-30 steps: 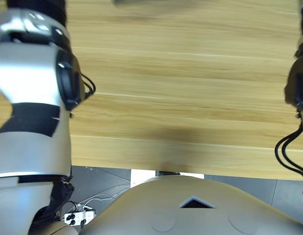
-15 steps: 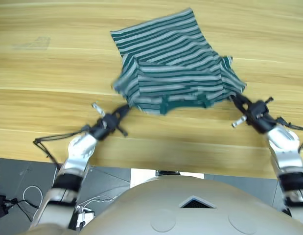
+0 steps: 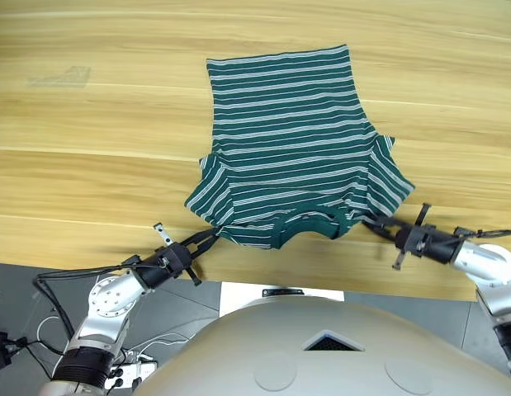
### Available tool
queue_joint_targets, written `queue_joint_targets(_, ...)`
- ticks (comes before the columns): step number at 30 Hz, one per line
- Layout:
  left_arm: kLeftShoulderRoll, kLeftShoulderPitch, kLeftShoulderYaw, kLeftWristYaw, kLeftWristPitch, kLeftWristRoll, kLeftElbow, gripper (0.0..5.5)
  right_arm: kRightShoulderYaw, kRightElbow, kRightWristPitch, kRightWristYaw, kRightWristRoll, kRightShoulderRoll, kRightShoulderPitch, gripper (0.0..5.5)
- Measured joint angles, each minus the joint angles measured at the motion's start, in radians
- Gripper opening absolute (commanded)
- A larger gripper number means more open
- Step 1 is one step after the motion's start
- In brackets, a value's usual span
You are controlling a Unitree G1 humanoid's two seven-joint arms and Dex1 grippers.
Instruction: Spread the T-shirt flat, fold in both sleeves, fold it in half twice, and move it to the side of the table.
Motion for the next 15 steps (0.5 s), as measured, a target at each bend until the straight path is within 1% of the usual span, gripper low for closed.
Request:
queue_joint_targets(2,0.000,0.023,0.013,-0.009,0.000,-0.010,-0.003,0.95,-0.003,-0.028,-0.029,0.038,0.036,-0.028,0.033,1.25)
queue_joint_targets(3,-0.001,0.033,0.018,-0.014,-0.001,-0.012,-0.003,1.21,-0.008,-0.041,-0.032,0.053,0.058,-0.038,0.044,1.54)
queue_joint_targets(4,-0.003,0.040,0.030,-0.017,-0.001,-0.016,-0.001,1.23,-0.022,-0.058,-0.036,0.064,0.090,-0.048,0.058,1.57)
queue_joint_targets(5,-0.004,0.044,0.046,-0.022,-0.003,-0.017,0.007,1.49,-0.041,-0.070,-0.036,0.073,0.117,-0.053,0.073,1.85)
queue_joint_targets(7,-0.003,0.048,0.075,-0.030,-0.011,-0.018,0.054,1.80,-0.081,-0.092,-0.035,0.086,0.159,-0.072,0.099,2.20)
queue_joint_targets(8,-0.004,0.051,0.089,-0.036,-0.019,-0.020,0.067,2.05,-0.097,-0.091,-0.029,0.087,0.167,-0.074,0.101,2.34)
queue_joint_targets(10,-0.004,0.050,0.103,-0.046,-0.029,-0.031,0.083,2.42,-0.126,-0.082,-0.013,0.085,0.173,-0.074,0.088,2.34)
queue_joint_targets(13,-0.001,0.031,0.172,-0.046,-0.034,-0.054,0.144,2.92,-0.162,-0.085,0.031,0.077,0.231,-0.054,0.050,2.34)
queue_joint_targets(14,-0.006,0.029,0.185,-0.050,-0.020,-0.089,0.136,3.08,-0.163,-0.087,0.050,0.073,0.239,-0.035,0.026,2.34)
queue_joint_targets(15,-0.031,0.025,0.197,-0.042,0.004,-0.143,0.095,3.13,-0.154,-0.070,0.070,0.053,0.227,-0.003,-0.011,2.34)
